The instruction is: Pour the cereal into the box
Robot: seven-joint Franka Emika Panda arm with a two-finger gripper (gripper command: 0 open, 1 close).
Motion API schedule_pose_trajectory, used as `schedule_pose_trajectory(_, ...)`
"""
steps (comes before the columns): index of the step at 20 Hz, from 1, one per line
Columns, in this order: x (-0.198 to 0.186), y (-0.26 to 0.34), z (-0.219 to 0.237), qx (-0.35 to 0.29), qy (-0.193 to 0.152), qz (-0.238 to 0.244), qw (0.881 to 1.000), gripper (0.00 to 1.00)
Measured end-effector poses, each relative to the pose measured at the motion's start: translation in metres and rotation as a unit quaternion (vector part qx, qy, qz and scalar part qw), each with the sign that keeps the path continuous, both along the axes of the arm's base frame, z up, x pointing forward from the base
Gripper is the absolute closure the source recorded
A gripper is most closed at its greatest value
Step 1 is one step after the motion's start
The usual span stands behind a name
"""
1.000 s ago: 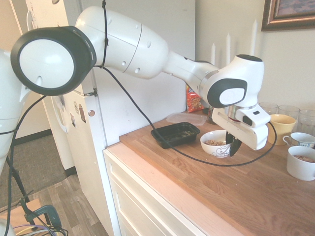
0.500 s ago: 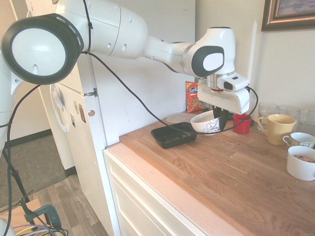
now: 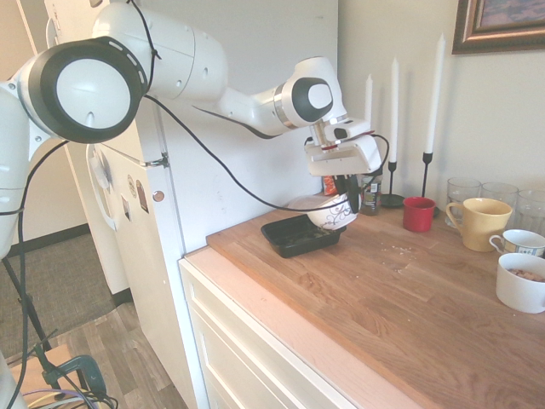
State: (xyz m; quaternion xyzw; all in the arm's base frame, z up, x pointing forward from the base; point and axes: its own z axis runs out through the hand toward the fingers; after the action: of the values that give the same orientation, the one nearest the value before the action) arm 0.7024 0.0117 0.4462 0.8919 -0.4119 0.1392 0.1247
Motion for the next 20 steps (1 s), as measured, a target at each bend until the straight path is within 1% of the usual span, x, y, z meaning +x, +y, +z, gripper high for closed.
schedule_pose_trajectory(3,0.001,0.030,-0.003,-0.066,-0.016,0.012,0.998,1.00)
schedule_pose_trajectory(7,0.005,0.057,-0.011,-0.155,-0.037,0.031,0.987,1.00)
schedule_pose_trajectory(12,0.012,0.084,-0.017,-0.240,-0.046,0.065,0.967,1.00)
schedule_pose_trajectory(17,0.012,0.118,-0.018,-0.301,-0.066,0.097,0.946,1.00)
schedule_pose_trajectory(20,0.010,0.133,-0.016,-0.334,-0.080,0.107,0.933,1.00)
